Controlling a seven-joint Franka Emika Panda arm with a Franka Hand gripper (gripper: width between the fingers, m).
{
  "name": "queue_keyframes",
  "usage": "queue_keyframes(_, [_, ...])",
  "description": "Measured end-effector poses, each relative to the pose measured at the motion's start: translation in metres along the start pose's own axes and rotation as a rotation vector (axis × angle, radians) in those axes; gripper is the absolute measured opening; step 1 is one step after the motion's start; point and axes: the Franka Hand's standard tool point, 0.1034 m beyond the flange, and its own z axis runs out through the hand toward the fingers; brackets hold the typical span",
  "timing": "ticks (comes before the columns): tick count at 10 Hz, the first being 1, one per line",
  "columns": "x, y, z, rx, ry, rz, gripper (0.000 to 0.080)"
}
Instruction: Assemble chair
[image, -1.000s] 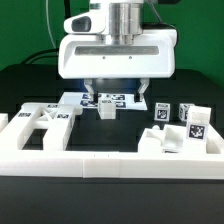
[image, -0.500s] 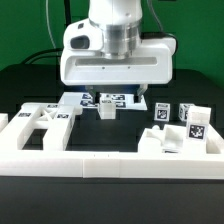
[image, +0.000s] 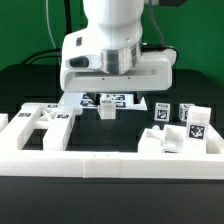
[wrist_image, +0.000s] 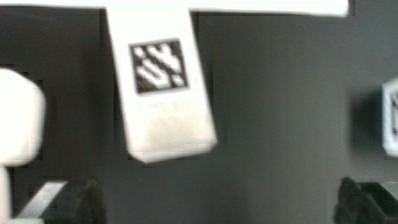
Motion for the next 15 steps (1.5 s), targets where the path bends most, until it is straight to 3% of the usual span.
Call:
queue_keyframes(1, [0.005,0.002,0.0,-0.037,-0.015,-0.009,0.0649])
queue_keyframes(2, [0.006,0.0,0.0,-0.046,-0.006,-0.017,0.0649])
queue_keyframes(3, [0.004,0.0,0.002,-0.034,-0.012,-0.009,0.0649])
queue_keyframes(6, [0.002,0.001,0.006,-0.036,-0.044,-0.008,0.0649])
queue_keyframes(7, [-0.005,0.002,0.013,-0.039,-0.144,-0.002,0.0649])
queue_keyframes(9, [0.001,0.005,0.016,-0.036,-0.263,-0.004,0.0649])
queue_keyframes(13, [-0.005,0.002,0.025,-0.027,-0.526,0.007,0.0649])
queue_keyframes(15, [0.001,0.003,0.025,-0.03,-0.515,0.005,0.0649])
